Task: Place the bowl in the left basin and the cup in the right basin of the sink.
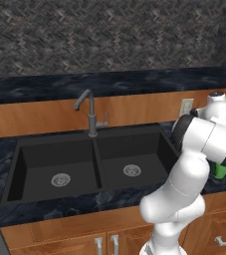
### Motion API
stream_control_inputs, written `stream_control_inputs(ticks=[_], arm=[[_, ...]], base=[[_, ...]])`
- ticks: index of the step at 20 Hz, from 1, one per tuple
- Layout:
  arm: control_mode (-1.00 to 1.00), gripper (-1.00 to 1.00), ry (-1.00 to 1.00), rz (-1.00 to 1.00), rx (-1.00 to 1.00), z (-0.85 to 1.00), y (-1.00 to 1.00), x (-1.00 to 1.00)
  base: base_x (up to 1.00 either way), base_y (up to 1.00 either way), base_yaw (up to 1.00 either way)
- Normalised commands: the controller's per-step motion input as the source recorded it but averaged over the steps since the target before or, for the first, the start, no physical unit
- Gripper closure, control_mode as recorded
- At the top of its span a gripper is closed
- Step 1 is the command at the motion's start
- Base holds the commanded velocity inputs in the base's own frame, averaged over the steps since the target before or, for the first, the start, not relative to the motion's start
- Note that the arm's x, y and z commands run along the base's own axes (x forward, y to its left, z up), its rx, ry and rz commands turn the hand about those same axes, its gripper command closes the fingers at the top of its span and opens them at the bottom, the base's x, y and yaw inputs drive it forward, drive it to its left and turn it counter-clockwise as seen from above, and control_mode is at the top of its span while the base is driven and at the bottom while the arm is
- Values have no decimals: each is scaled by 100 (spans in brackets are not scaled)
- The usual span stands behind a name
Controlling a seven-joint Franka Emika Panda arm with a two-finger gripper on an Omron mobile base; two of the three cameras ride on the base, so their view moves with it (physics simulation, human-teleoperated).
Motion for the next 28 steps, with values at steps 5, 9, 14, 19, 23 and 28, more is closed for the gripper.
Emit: stream_control_inputs(ticks=[5,9,14,19,23,28], arm=[[-100,-100,0,0,0,-19,-8,9],[-100,-100,0,0,0,-20,-6,4],[-100,-100,0,0,0,-17,-10,11],[-100,-100,0,0,0,-14,-5,8],[-100,-100,0,0,0,-13,-6,11],[-100,100,3,0,0,-16,-3,13]], base=[[0,0,0],[0,0,0],[0,0,0],[0,0,0],[0,0,0],[0,0,0]])
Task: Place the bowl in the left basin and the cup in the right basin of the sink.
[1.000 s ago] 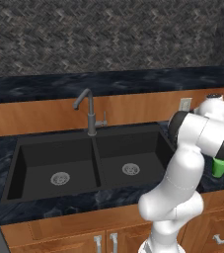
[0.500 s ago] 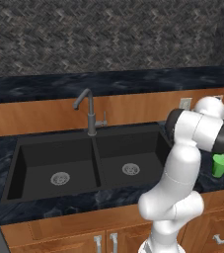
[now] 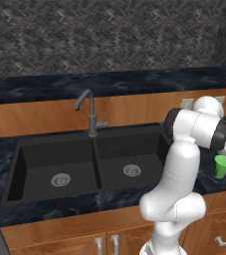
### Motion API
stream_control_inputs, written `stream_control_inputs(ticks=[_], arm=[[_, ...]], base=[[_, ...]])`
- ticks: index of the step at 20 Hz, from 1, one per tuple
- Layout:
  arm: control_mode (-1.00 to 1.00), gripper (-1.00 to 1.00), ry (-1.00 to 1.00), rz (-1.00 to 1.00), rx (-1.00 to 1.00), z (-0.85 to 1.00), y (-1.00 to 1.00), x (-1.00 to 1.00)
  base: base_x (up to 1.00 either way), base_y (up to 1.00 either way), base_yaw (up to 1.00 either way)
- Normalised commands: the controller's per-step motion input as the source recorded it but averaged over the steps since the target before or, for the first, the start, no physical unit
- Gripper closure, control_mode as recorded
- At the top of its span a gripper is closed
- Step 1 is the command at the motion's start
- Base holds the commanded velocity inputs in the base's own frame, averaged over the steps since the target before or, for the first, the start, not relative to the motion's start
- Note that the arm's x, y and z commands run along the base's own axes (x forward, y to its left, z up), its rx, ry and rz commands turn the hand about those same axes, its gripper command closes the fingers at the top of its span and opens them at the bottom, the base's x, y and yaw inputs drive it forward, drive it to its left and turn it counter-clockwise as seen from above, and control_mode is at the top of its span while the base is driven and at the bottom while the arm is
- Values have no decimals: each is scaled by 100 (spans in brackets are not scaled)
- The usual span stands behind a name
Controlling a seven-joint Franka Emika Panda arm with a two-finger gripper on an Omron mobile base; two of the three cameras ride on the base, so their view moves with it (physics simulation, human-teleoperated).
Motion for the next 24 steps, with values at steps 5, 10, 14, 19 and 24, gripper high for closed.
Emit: stream_control_inputs(ticks=[5,10,14,19,24], arm=[[-100,100,13,0,0,-20,-6,17],[-100,100,14,0,-3,-16,-7,12],[-100,100,-1,0,0,6,-7,0],[-100,100,-14,1,0,25,0,1],[-100,100,-20,5,0,33,0,4]], base=[[0,0,0],[0,0,0],[0,0,0],[0,0,0],[0,0,0]])
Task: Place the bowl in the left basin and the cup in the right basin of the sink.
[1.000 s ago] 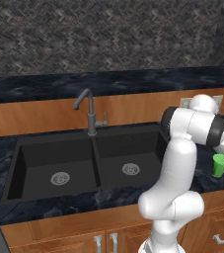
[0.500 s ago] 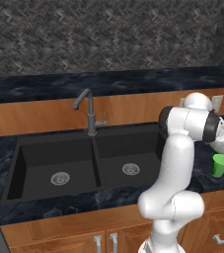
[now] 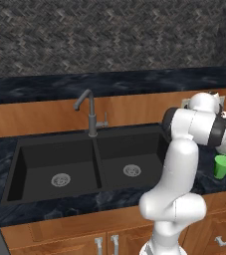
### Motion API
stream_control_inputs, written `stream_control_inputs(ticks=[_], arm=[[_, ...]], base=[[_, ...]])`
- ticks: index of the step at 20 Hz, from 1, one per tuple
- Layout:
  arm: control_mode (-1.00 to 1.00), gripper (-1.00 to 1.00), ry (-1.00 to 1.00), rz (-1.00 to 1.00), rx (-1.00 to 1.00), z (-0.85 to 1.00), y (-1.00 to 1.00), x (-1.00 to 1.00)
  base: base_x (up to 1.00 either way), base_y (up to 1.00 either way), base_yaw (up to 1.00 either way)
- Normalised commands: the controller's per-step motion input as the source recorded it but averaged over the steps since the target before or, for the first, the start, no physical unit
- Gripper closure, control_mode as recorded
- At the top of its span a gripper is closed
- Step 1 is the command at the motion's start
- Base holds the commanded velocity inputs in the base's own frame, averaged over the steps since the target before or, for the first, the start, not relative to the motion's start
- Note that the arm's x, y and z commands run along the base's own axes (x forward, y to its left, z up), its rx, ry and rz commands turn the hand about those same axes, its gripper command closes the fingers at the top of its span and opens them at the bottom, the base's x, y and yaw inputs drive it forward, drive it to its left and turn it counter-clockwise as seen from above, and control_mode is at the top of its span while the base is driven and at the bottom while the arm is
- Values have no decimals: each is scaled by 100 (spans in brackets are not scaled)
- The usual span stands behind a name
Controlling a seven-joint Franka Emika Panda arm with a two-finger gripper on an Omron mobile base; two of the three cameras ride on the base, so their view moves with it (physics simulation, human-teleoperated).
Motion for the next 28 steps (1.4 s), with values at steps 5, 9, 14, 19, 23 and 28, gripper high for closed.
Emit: stream_control_inputs(ticks=[5,9,14,19,23,28], arm=[[-100,100,-18,9,-1,37,2,0],[-100,100,-15,10,-4,36,14,4],[-100,100,-11,9,-5,35,25,3],[-100,100,-5,15,-5,37,34,5],[-100,100,0,19,-5,35,36,-3],[-100,100,-3,20,-3,34,33,-17]], base=[[0,0,0],[0,0,0],[0,0,0],[0,0,0],[0,0,0],[0,0,0]])
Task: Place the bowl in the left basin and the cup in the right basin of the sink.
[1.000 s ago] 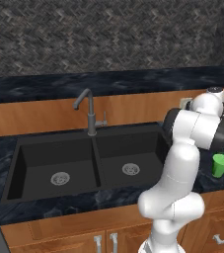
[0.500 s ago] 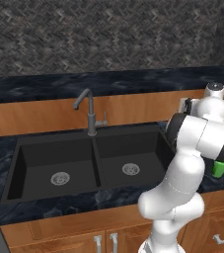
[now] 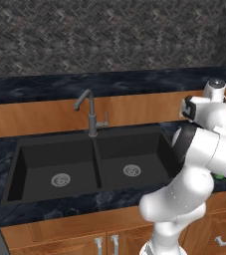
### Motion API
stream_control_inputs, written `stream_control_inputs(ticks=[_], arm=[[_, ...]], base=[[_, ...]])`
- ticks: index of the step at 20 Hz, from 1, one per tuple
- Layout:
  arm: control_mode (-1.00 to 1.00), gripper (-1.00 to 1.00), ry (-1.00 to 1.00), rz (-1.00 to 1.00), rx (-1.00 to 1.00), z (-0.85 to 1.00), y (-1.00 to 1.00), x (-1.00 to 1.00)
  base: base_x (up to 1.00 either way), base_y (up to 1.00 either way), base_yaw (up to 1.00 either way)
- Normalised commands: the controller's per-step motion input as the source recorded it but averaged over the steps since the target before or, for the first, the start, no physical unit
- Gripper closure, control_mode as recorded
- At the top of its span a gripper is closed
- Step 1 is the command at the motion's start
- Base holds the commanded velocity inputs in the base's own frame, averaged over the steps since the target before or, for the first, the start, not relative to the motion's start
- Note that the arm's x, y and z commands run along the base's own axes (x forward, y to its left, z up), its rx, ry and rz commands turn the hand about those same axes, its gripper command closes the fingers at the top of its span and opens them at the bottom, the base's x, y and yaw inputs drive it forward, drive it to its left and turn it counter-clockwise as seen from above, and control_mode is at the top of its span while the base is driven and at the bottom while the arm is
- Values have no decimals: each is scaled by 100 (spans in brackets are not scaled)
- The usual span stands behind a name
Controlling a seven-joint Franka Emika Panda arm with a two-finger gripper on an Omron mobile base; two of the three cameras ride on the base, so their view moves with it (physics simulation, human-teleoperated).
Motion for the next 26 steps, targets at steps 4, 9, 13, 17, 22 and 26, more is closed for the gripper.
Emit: stream_control_inputs(ticks=[4,9,13,17,22,26], arm=[[-100,100,0,15,-1,28,34,-21],[-100,100,-3,14,-1,26,24,-27],[-100,100,-5,17,0,25,31,-32],[-100,100,-2,17,0,24,35,-34],[-100,100,0,18,0,18,40,-37],[-100,100,0,20,0,18,43,-33]], base=[[0,0,0],[0,0,0],[0,0,0],[0,0,0],[0,0,0],[0,0,0]])
